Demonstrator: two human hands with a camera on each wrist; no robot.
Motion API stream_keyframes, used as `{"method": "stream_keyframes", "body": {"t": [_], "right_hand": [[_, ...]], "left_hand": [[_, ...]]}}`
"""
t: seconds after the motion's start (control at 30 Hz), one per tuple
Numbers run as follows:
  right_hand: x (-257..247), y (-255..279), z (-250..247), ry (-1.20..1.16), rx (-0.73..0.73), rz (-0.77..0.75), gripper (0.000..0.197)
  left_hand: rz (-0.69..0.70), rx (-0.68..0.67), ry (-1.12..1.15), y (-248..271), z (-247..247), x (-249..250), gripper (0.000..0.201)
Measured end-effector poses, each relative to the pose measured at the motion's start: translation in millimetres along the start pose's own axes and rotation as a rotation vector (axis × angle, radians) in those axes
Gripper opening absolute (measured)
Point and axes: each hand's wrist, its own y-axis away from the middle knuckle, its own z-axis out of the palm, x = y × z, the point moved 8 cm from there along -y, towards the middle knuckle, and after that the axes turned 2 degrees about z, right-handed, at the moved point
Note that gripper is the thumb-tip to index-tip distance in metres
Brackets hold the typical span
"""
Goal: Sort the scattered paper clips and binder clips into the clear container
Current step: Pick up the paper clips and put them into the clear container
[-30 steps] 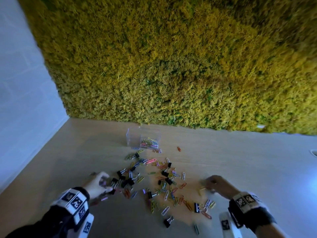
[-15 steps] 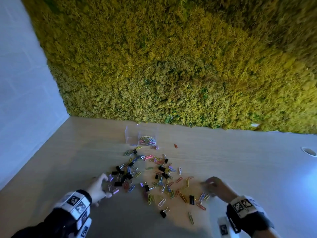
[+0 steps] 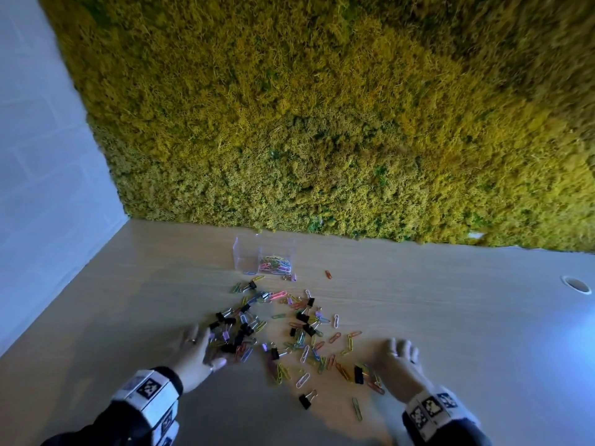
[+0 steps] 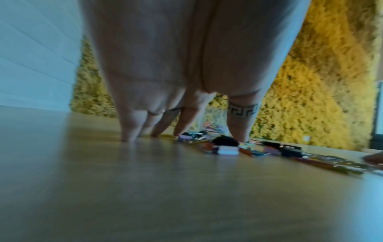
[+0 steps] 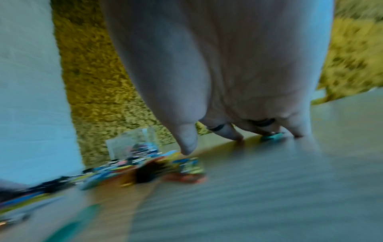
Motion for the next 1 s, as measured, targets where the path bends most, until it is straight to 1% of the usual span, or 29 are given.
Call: {"method": "stream_keyframes", "body": {"t": [0.03, 0.07, 0.1, 0.13, 0.17, 0.2, 0.23, 0.27, 0.3, 0.33, 0.37, 0.43, 0.47, 0.5, 0.53, 0.63, 0.67, 0.7, 0.73, 0.77, 0.8, 0.83, 0.87, 0.9, 0.93, 0.97, 1.0], "right_hand": [[-21.0, 6.1, 2.2, -0.035, -0.019, -0.105, 0.058], [-36.8, 13.0, 0.4, -0.073, -0.023, -0.193, 0.054], [-45.9, 20.1, -7.0, -0.104, -0.029, -0.234, 0.044], [-48.3, 22.1, -17.9, -0.127, 0.025, -0.271, 0.037], [-45.6, 22.1, -28.9, -0.133, 0.082, -0.294, 0.036], [-38.8, 22.9, -36.2, -0.122, 0.116, -0.289, 0.043], [-30.0, 23.4, -38.2, -0.078, 0.091, -0.254, 0.057], [-21.1, 22.6, -34.2, -0.032, 0.025, -0.232, 0.073], [-16.5, 25.3, -26.9, -0.004, -0.075, -0.217, 0.081], [-16.7, 27.7, -18.9, -0.003, -0.152, -0.234, 0.081], [-21.5, 30.6, -14.2, 0.006, -0.192, -0.273, 0.083], [-38.0, 30.9, -3.0, 0.054, -0.211, -0.376, 0.099], [-48.9, 30.6, 3.0, 0.082, -0.202, -0.419, 0.092], [-62.2, 32.0, 4.1, 0.073, -0.16, -0.469, 0.069], [-73.8, 32.9, 2.3, 0.013, -0.117, -0.494, 0.052], [-89.8, 25.4, -5.4, -0.188, -0.026, -0.531, 0.047], [-91.3, 24.0, -10.8, -0.213, -0.004, -0.509, 0.042], [-92.7, 23.2, -14.8, -0.221, 0.01, -0.504, 0.041], [-92.5, 23.0, -13.6, -0.185, -0.007, -0.488, 0.062], [-95.4, 25.2, -10.6, -0.112, -0.04, -0.507, 0.09], [-98.4, 28.1, -4.6, -0.015, -0.081, -0.517, 0.11], [-101.2, 29.9, 0.7, 0.077, -0.103, -0.529, 0.12], [-104.3, 30.4, 3.4, 0.133, -0.116, -0.523, 0.123], [-107.5, 27.9, 5.3, 0.156, -0.111, -0.525, 0.122], [-109.9, 24.5, 4.9, 0.139, -0.1, -0.523, 0.115], [-112.8, 20.5, 4.1, 0.09, -0.096, -0.531, 0.098], [-113.2, 17.1, 3.3, 0.029, -0.122, -0.522, 0.068]], "left_hand": [[0.029, -0.014, 0.069, -0.6, 2.8, 7.9, 0.077], [0.056, -0.03, 0.183, -0.1, 2.9, 15.3, 0.073], [0.079, -0.031, 0.297, 0.6, 0.6, 20.6, 0.069], [0.096, 0.002, 0.382, 1.1, -4.7, 21.4, 0.066], [0.097, 0.057, 0.413, 2.0, -11.7, 18.7, 0.064], [0.091, 0.119, 0.38, 2.4, -19.3, 14.1, 0.065], [0.073, 0.153, 0.305, 2.5, -23.6, 7.4, 0.066], [0.052, 0.147, 0.223, 3.5, -24.6, 2.2, 0.069], [0.035, 0.101, 0.161, 4.3, -21.3, -0.6, 0.073], [0.028, 0.046, 0.122, 5.2, -15.9, 0.1, 0.076], [0.027, 0.008, 0.103, 4.3, -9.9, 2.0, 0.076], [0.057, 0.016, 0.107, -0.2, -2.4, 11.4, 0.064], [0.072, 0.033, 0.118, -2.9, -1.1, 17.5, 0.059], [0.1, 0.049, 0.143, -5.3, -0.8, 25.2, 0.054], [0.131, 0.06, 0.159, -8.2, -1.3, 32.9, 0.05], [0.189, 0.076, 0.176, -11.9, -6.3, 45.2, 0.042], [0.21, 0.09, 0.162, -11.4, -9.9, 49.2, 0.04], [0.246, 0.111, 0.134, -10.0, -13.6, 55.3, 0.039], [0.286, 0.123, 0.094, -6.8, -16.0, 64.2, 0.038], [0.329, 0.123, 0.052, -3.0, -16.4, 75.3, 0.038], [0.361, 0.103, 0.007, 0.1, -13.4, 86.6, 0.041], [0.382, 0.064, -0.039, 1.5, -6.7, 97.1, 0.05], [0.392, 0.008, -0.076, 1.2, 2.3, 106.5, 0.062], [0.408, -0.046, -0.111, 1.3, 10.7, 116.1, 0.073], [0.421, -0.087, -0.149, 0.8, 17.5, 124.6, 0.079], [0.424, -0.114, -0.191, 0.2, 21.3, 131.5, 0.082], [0.422, -0.135, -0.227, 0.2, 22.9, 136.6, 0.082]]}}
